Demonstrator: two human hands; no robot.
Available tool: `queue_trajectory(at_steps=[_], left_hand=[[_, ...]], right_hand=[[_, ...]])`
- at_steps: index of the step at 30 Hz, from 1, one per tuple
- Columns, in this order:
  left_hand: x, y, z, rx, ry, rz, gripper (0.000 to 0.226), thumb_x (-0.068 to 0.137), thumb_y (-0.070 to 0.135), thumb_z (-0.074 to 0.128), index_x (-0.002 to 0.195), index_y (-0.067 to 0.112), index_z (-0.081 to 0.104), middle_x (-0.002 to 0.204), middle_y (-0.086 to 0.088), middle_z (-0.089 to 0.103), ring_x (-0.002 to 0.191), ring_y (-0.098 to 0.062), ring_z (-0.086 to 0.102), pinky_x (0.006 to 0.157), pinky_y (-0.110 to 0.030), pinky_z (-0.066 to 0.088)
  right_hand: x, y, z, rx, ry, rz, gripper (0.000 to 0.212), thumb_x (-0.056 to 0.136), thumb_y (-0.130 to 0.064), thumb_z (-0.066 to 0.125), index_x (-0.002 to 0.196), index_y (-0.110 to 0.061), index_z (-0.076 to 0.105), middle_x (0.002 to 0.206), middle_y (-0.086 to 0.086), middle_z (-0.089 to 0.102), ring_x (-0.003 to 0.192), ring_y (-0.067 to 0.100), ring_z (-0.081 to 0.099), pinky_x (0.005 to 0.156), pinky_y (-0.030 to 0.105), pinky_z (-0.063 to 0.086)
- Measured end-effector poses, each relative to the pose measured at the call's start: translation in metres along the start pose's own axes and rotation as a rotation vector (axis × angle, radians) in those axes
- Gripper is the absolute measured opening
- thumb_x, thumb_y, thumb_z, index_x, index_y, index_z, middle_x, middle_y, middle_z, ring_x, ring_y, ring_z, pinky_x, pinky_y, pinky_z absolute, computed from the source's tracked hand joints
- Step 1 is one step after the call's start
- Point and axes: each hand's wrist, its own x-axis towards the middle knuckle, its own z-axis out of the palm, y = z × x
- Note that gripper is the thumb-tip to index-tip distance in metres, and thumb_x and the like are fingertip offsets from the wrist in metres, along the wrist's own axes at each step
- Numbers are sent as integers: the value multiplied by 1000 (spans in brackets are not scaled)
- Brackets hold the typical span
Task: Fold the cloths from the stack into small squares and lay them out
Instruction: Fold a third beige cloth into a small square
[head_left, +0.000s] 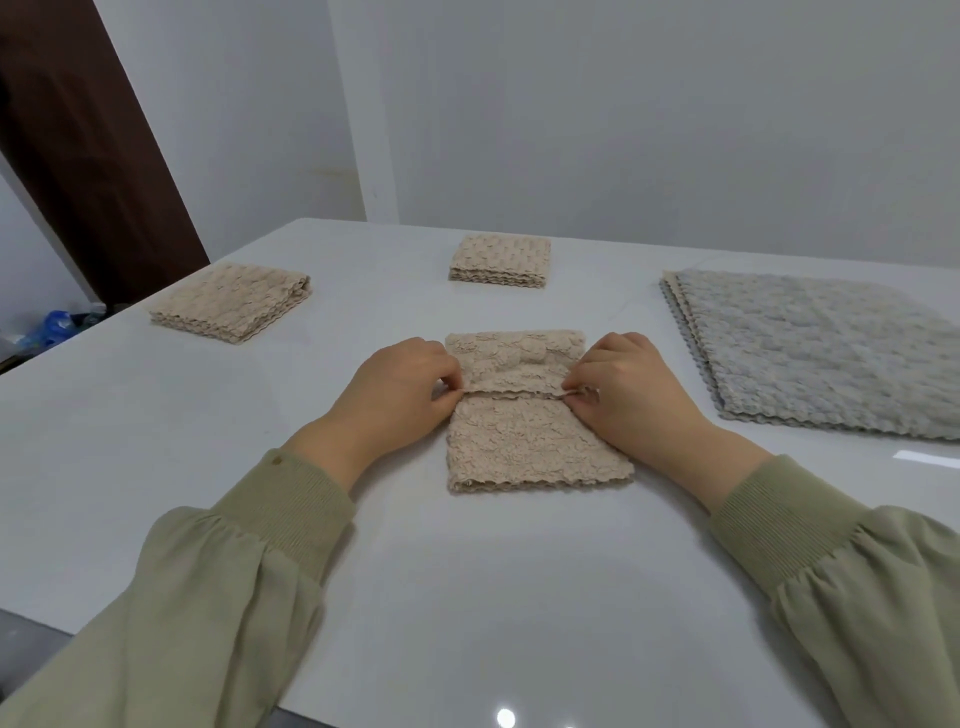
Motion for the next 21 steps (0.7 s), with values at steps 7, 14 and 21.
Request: queue_trajectory(at_steps=[7, 14, 21], left_hand=[[5, 10, 2, -29, -10, -48, 24, 85, 40, 63, 101, 21, 62, 100, 5, 61, 94, -15, 56, 82, -30, 44], [40, 27, 21, -32, 41, -96, 19, 91, 23, 55, 106, 16, 62, 105, -1, 64, 96, -21, 58, 81, -33, 45], [61, 25, 37, -175, 119, -191, 20, 87, 17, 57, 105, 16, 66, 104, 1, 66, 97, -17, 58, 79, -21, 36]], right_hand=[[3, 8, 4, -64, -30, 12, 5, 72, -14, 73, 68, -15, 73, 67, -3, 69, 76, 24, 60, 80, 28, 33], [15, 34, 11, -154, -74, 153, 15, 80, -10, 62, 72, -11, 74, 71, 2, 71, 80, 26, 60, 82, 32, 36], [25, 45, 13, -113, -87, 249, 21, 86, -10, 54, 90, -12, 75, 93, 4, 73, 95, 23, 60, 92, 30, 30]])
